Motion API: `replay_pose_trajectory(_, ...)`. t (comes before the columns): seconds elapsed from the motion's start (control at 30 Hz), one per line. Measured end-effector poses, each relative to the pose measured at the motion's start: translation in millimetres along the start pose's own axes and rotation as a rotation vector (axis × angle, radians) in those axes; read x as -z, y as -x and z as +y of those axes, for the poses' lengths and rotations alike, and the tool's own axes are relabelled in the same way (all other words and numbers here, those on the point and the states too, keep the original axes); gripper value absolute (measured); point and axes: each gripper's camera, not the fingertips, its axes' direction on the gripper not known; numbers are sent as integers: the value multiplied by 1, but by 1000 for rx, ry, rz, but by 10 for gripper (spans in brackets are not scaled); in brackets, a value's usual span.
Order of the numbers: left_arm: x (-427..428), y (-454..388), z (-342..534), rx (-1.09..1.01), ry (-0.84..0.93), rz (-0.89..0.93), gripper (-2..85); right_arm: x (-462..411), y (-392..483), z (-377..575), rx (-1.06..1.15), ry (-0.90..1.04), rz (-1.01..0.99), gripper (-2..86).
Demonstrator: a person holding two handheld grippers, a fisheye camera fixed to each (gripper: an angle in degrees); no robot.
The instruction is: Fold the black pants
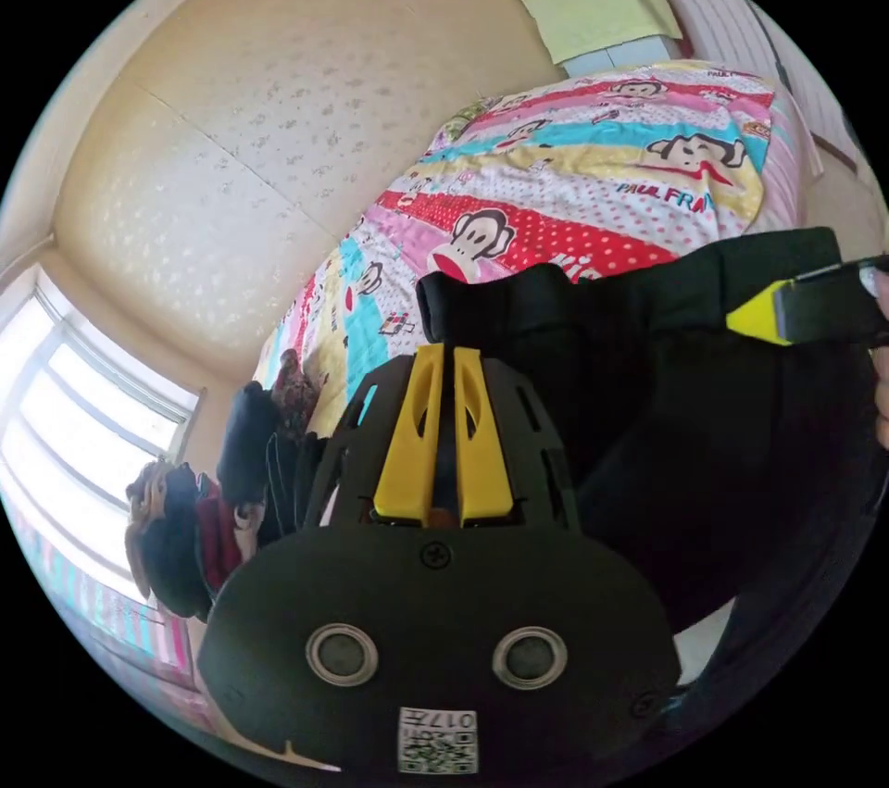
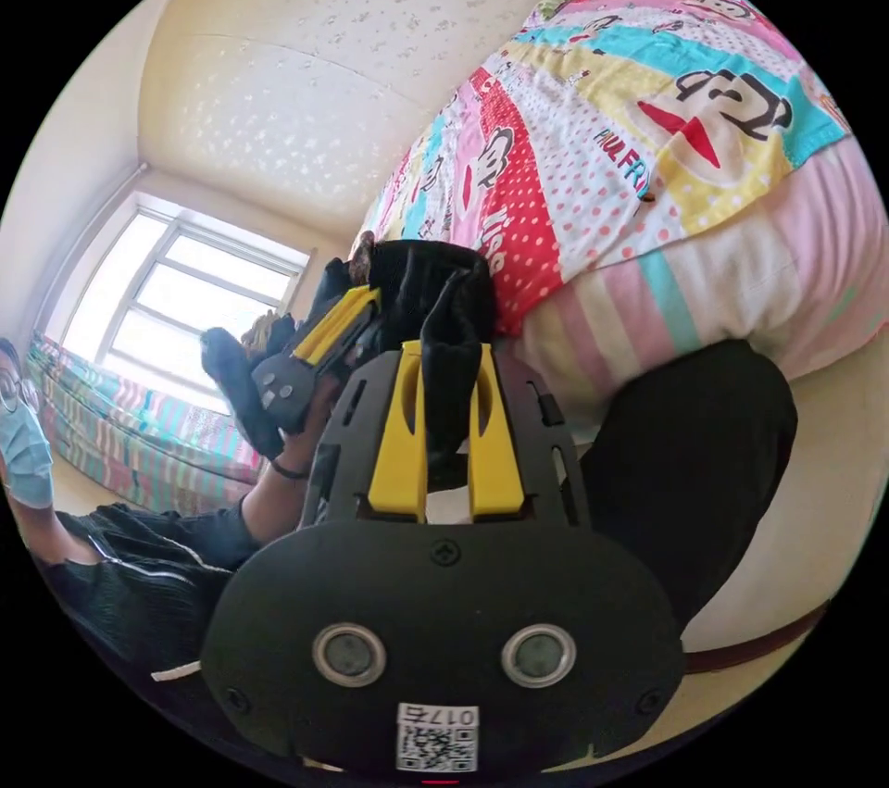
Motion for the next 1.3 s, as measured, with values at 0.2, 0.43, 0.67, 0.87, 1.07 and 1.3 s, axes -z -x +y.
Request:
replay_pose_trajectory(0.2, 50, -32, 15, -85, -30, -83, 4, -18, 14, -10, -61, -27, -44, 78)
replay_pose_trajectory(0.43, 95, -38, 48, -75, -43, -46, 4, -41, 61, -29, -10, -22, 41, 77)
replay_pose_trajectory(0.67, 148, 0, 80, 13, -53, -53, 5, -37, 177, -74, 201, -97, 205, 71)
replay_pose_trajectory(0.87, 223, 60, 109, 186, -184, -165, 6, -17, 343, -133, 497, -216, 322, 66)
replay_pose_trajectory(1.07, 321, 128, 137, 358, -395, -399, 6, 8, 541, -157, 799, -358, 392, 65)
replay_pose_trajectory(1.3, 409, 223, 169, 516, -502, -506, 6, 50, 748, -140, 1086, -534, 484, 62)
